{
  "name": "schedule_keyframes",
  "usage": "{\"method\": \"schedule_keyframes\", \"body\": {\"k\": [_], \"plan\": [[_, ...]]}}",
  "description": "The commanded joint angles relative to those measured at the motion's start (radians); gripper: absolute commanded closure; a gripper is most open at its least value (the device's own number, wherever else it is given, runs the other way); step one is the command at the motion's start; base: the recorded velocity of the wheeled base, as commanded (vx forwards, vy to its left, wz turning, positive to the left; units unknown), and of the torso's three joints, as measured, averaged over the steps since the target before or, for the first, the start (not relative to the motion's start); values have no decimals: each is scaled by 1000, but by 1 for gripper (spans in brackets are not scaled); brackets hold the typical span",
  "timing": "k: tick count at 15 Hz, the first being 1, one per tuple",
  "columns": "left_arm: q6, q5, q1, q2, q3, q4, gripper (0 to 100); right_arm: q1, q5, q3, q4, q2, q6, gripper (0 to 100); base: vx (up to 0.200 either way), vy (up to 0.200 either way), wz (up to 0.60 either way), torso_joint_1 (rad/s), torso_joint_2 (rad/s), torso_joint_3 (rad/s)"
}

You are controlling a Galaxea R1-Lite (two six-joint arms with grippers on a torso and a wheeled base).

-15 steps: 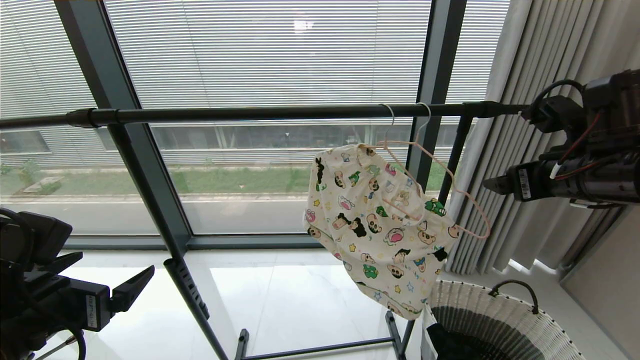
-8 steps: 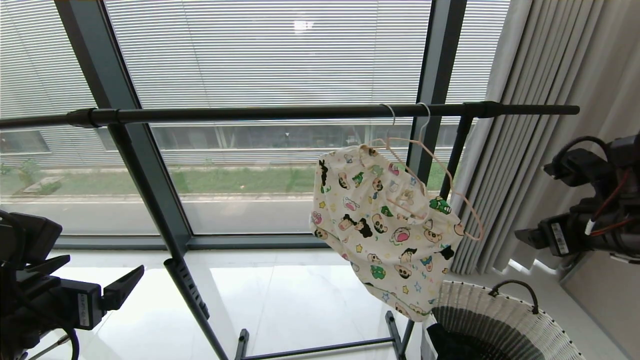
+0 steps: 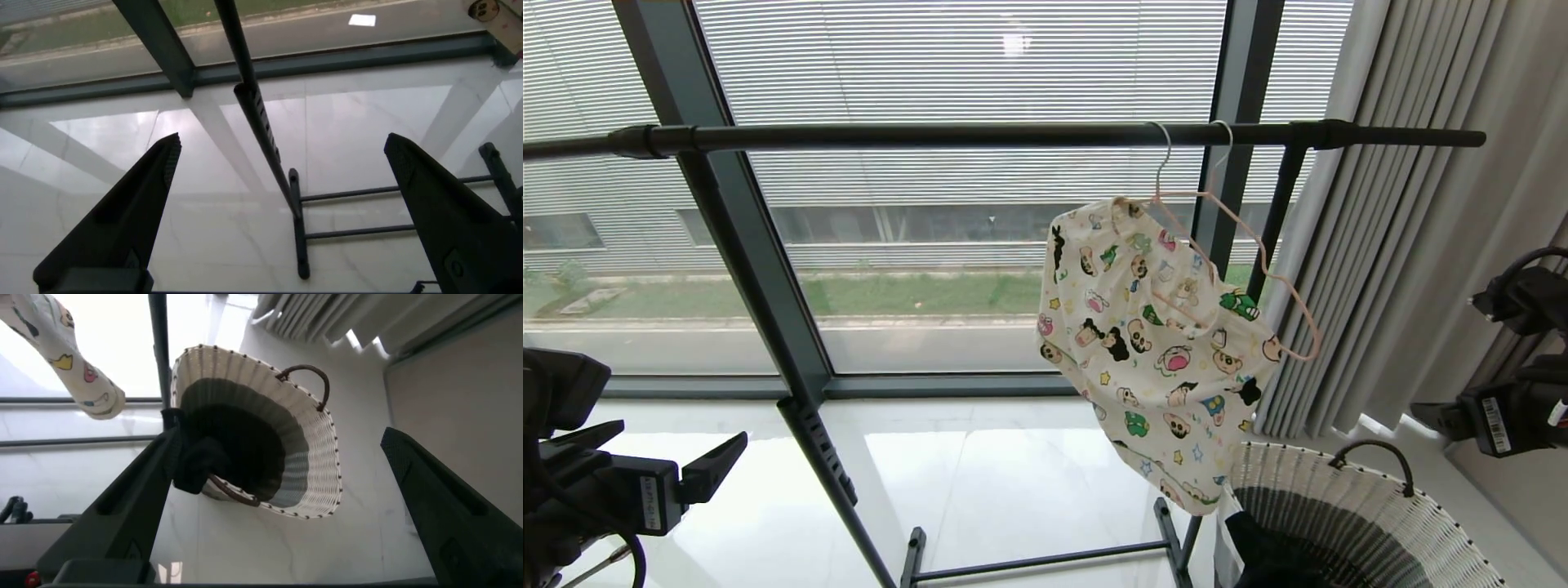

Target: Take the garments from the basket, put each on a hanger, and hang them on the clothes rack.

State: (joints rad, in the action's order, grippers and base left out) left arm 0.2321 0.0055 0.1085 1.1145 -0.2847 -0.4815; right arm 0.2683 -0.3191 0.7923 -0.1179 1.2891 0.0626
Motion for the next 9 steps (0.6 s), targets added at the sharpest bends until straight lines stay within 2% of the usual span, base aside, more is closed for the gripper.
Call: {"method": "schedule_keyframes", "body": {"k": [1, 9], "plan": [[-4, 1, 2, -1, -1, 0, 0, 0, 0, -2, 0, -1, 0, 0, 0, 0, 0, -217, 510, 281], [-5, 1, 3, 4, -1, 0, 0, 5, -1, -36, 0, -2, 25, 0, 0, 0, 0, -206, 486, 288]]}}
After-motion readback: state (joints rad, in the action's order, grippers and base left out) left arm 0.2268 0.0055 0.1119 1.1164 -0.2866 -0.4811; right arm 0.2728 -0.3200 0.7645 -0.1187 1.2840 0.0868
